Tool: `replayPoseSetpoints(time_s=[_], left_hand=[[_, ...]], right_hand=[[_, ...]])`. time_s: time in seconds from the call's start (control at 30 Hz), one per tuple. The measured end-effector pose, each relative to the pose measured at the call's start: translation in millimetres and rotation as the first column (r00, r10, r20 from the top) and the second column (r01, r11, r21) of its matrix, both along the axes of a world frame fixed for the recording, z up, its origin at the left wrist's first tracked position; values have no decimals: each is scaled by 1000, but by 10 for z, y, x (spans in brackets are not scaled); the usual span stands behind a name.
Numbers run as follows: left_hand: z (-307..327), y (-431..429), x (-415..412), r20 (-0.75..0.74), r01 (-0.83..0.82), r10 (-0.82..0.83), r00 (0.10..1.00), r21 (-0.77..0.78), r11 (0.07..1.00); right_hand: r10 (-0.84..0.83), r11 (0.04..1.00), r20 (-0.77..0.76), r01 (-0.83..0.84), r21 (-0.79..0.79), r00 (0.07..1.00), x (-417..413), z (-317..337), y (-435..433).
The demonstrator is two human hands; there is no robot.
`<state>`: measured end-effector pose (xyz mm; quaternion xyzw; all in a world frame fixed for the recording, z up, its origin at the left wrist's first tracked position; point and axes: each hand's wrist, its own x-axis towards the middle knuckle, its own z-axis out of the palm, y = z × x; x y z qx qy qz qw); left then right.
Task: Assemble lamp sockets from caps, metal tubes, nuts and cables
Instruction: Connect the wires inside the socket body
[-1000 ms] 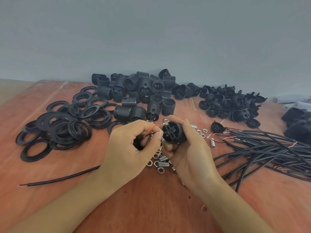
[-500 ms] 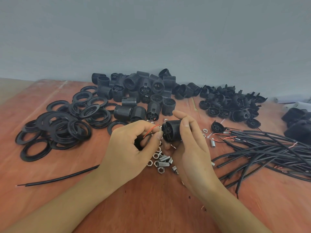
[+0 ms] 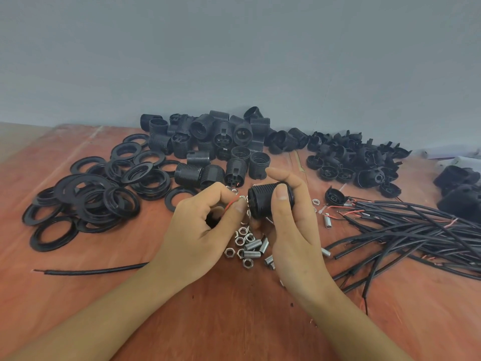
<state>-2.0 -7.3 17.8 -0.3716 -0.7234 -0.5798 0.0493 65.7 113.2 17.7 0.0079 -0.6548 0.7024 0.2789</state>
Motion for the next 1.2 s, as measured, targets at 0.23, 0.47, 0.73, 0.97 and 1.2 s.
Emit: replayPoseSetpoints(time_s=[0.23, 0.47, 0.73, 0.97, 1.2], left_hand=[[-27, -25, -36, -50, 40, -43, 998, -52, 998], [-56, -62, -104, -88, 96, -105, 990, -109, 989], [-50, -34, -95, 7, -27, 28, 1000, -24, 999], [-40, -11, -49, -26, -65, 65, 998, 0, 998], [-18, -17, -22, -148, -83, 83, 986, 2, 997]], right_hand=[[-38, 995, -8, 39, 92, 999, 17, -52, -8], [2, 998, 53, -5, 58, 999, 33, -75, 19], [82, 963, 168, -34, -269, 982, -60, -76, 66], [41, 972, 171, 0, -233, 984, -73, -97, 9], [55, 975, 152, -20, -221, 987, -47, -106, -7]])
